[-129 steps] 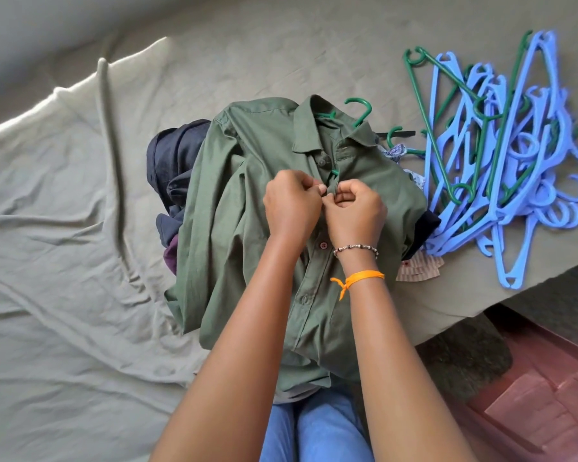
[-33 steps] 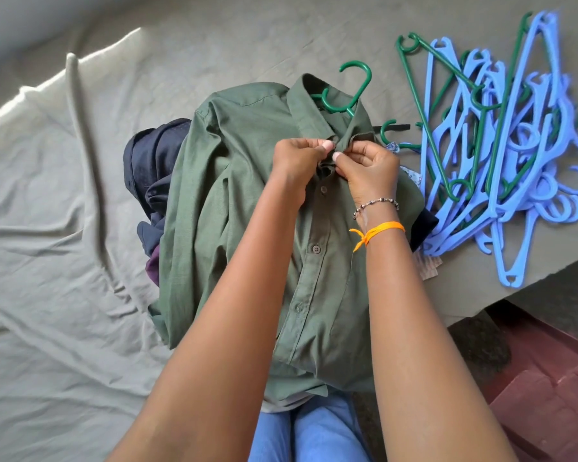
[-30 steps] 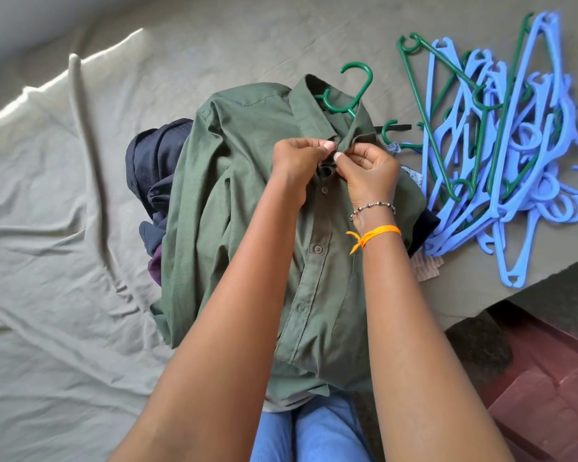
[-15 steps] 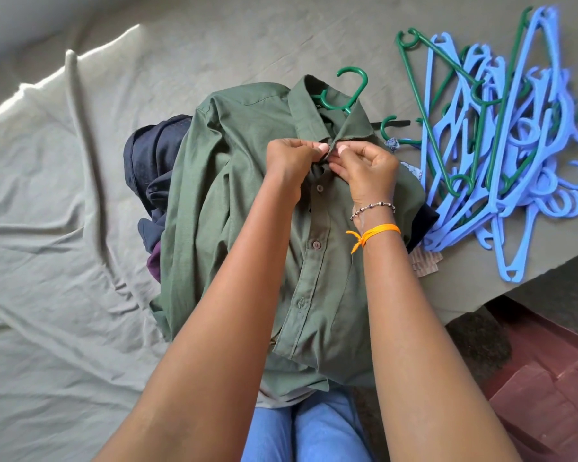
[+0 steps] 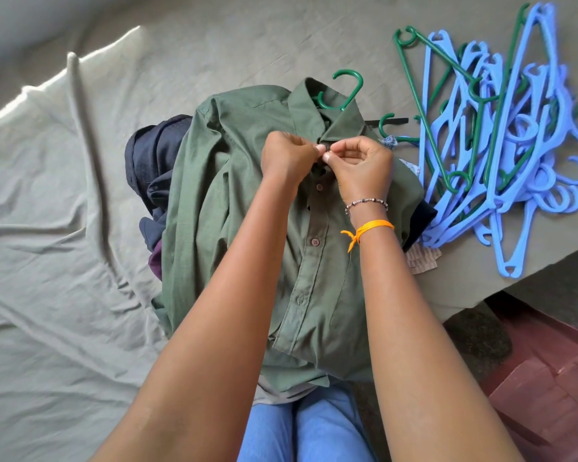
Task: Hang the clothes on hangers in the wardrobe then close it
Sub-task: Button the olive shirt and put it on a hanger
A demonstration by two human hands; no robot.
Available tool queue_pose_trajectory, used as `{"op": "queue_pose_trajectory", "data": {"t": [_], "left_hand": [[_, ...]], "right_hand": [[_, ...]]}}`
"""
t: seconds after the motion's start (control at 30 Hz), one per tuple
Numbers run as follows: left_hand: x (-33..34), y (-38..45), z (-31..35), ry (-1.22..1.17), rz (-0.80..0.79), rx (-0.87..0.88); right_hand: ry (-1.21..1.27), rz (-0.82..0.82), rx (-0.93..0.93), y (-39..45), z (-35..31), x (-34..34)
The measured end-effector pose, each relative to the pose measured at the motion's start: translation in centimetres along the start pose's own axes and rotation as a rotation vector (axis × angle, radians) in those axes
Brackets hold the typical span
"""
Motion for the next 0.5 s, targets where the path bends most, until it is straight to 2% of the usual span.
{"op": "queue_pose_trajectory", "data": {"t": [0.07,0.2,0.23,0.27,0.37,0.4,0.5], "left_hand": [[0.1,-0.3,-0.3,-0.004,-0.020,0.014],[-0.2,-2.2,-1.1,-0.242,-0.276,0.014],[-0.3,-2.6,-1.2,-0.248,-0.294,0.030],[-0.4,-3.0,-1.3,-0.255,-0.290,0.051],[-0.8,-4.2,-1.6,-0.264,-0.254,0.085],[-1.0,-4.7,-1.7,-0.268,-0.262,0.090],[-2.2,-6.5,-2.1,-0.239,-0.302,0.100]], "right_hand": [[0.065,-0.033,0.056,0.0,-0.1,-0.4],[0.401,-0.266,0.334,-0.9,-0.3,-1.4],[0.374,-0.296,0.347,-0.8,-0.3,-1.9],[0.330,-0.259,0.325,-0.4,-0.5,-2.5],[0.149,0.069,0.190,3.1,-1.7,-3.6],[0.071,0.100,0.164,4.4,-2.4,-3.5],[-0.030,-0.089,0.200,7.3,-4.4,-1.9]]}}
Point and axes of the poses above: each hand's wrist, its own y-axis towards the middle knuckle, its own x-axis out of the palm, z = x × y, the point moved 2 cm from there along y, towards the middle knuckle, and after that the axes turned 8 degrees about -y, right-handed, at the moved point
